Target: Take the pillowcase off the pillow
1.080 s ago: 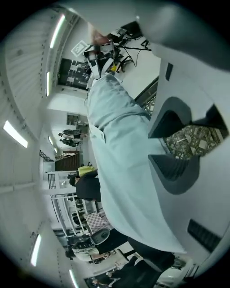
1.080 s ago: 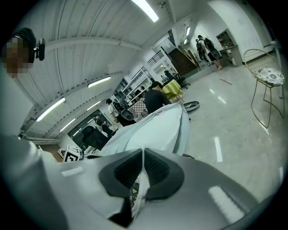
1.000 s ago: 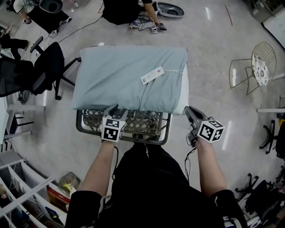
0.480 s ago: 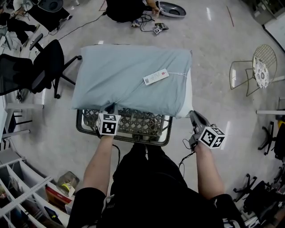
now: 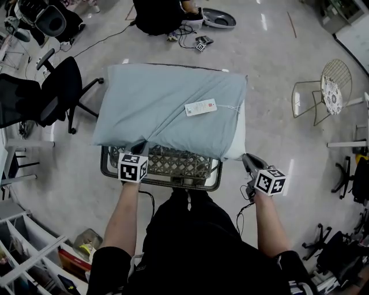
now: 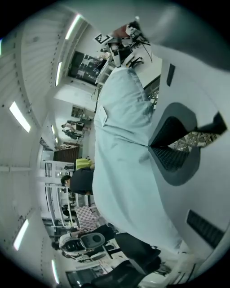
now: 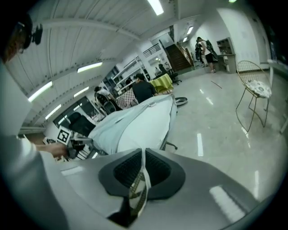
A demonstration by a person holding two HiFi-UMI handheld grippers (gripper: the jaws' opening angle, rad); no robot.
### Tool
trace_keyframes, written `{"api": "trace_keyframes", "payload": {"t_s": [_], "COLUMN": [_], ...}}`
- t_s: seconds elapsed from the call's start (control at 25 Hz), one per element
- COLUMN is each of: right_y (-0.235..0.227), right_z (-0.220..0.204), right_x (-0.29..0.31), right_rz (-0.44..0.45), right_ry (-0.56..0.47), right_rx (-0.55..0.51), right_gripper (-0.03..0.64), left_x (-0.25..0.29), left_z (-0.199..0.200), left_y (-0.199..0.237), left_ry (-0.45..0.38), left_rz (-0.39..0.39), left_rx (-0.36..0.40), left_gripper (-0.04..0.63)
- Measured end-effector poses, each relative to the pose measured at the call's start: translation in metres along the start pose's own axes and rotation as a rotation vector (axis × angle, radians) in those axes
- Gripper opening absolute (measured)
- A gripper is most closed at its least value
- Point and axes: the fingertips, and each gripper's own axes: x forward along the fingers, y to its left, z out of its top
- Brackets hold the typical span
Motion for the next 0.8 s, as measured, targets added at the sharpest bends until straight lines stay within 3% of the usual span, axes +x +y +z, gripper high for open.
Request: {"api": "trace_keyframes", "payload": {"t_s": [0.12, 0.2, 0.48, 0.8], "right_y": [-0.012, -0.015, 0.006, -0.029], "right_z": [-0.003, 0.008, 0.064, 0.124], "right_x": [-0.011, -0.017, -0.006, 0.041], "right_rz": [-0.12, -0.154, -0.171, -0.146], "right_ry": [0.025, -0.01, -0.092, -0.088], "right_rx": [-0.062, -0.044, -0.107, -0.12], "right_gripper": [0.025, 0.065, 0.108, 0.118], "left_x": [-0.011, -0.016, -0.006, 0.054], "left_z": [0.021, 0.044, 0.133, 0.201], "left_y": [-0.018, -0.029, -0.063, -0.095], "left_ry": [-0.056, -0.103, -0.19, -0.155], "left_rz": [-0.049, -0.09, -0.194, -0.216], "left_rx": [0.082, 0.125, 0.284, 0.339], "left_gripper": [0.009, 0.015, 0.06, 0.062]}}
